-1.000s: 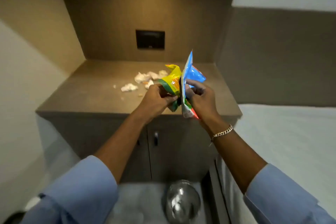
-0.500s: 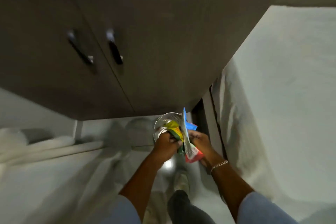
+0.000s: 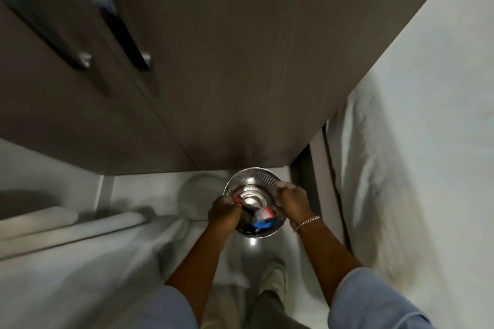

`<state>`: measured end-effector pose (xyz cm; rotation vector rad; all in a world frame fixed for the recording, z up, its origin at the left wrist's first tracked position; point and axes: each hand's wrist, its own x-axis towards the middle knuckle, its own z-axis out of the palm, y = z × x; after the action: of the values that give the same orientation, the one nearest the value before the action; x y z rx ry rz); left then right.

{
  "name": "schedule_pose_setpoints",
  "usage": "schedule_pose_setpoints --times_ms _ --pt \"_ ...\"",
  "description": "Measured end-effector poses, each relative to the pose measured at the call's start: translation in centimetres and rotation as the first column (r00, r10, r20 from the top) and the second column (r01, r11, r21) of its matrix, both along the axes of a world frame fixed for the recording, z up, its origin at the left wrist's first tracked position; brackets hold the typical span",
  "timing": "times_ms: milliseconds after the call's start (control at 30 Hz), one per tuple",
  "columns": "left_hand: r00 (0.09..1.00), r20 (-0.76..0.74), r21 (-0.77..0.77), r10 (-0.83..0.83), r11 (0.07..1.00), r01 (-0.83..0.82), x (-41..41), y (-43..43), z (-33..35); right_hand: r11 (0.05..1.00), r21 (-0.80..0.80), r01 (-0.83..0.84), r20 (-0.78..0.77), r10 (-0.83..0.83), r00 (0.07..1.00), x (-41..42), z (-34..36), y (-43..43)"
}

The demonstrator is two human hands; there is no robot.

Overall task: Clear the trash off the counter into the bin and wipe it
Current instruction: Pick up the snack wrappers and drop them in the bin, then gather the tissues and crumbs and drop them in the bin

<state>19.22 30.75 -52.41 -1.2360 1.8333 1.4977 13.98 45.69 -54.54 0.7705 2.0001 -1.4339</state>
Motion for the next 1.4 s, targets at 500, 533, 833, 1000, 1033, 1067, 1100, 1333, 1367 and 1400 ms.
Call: schedule_pose_setpoints --times_ms 500,533,833,1000,1033,1067,1100,1333,1367,1400 --pt "0.763 -0.635 -0.321 -0.123 0.94 -0.116 -3.8 -4.9 45.5 0.876 -0.082 -0.475 -0.757 0.255 0.601 -6.7 48.6 -7.8" --pt "0.745 -0.659 -0.322 -0.101 0.933 -0.159 -4.5 -5.9 46.7 0.872 -0.054 -0.486 -0.782 0.265 0.564 -7.5 50.0 -8.8" --pt "0.761 -0.621 -0.587 -0.188 0.754 -0.293 -13.6 -18.5 49.4 0.659 0.557 -0.505 -0.615 0.736 0.283 -18.9 52.6 -18.7" --pt "0.83 -0.322 -0.845 -0.456 0.533 -0.036 -19.6 -25.0 47.2 0.363 0.761 -0.537 -0.297 0.932 0.21 -26.3 51.0 -24.9" --pt "0.83 -0.271 -0.862 -0.487 0.507 0.016 -20.5 -26.1 46.7 0.306 0.782 -0.543 -0.238 0.952 0.194 -27.6 50.8 -25.8" --pt "0.83 -0.241 -0.869 -0.503 0.493 0.047 -21.3 -27.0 46.3 0.262 0.795 -0.547 -0.196 0.964 0.177 -28.8 50.7 -26.4" --pt "0.828 -0.24 -0.868 -0.507 0.494 0.051 -21.9 -27.5 46.1 0.232 0.806 -0.544 -0.176 0.972 0.155 -29.5 50.8 -26.8" --pt "0.718 -0.419 -0.748 -0.556 0.66 0.075 -27.9 -28.0 47.4 0.422 0.8 -0.426 -0.357 0.906 0.227 -31.0 49.8 -28.1" --pt "0.722 -0.376 -0.763 -0.58 0.636 0.115 -28.5 -27.7 47.5 0.447 0.787 -0.426 -0.38 0.894 0.236 -30.9 49.5 -28.1" --pt "0.726 -0.341 -0.776 -0.596 0.615 0.14 -28.8 -27.5 47.6 0.47 0.774 -0.424 -0.407 0.882 0.237 -30.7 49.2 -28.0"
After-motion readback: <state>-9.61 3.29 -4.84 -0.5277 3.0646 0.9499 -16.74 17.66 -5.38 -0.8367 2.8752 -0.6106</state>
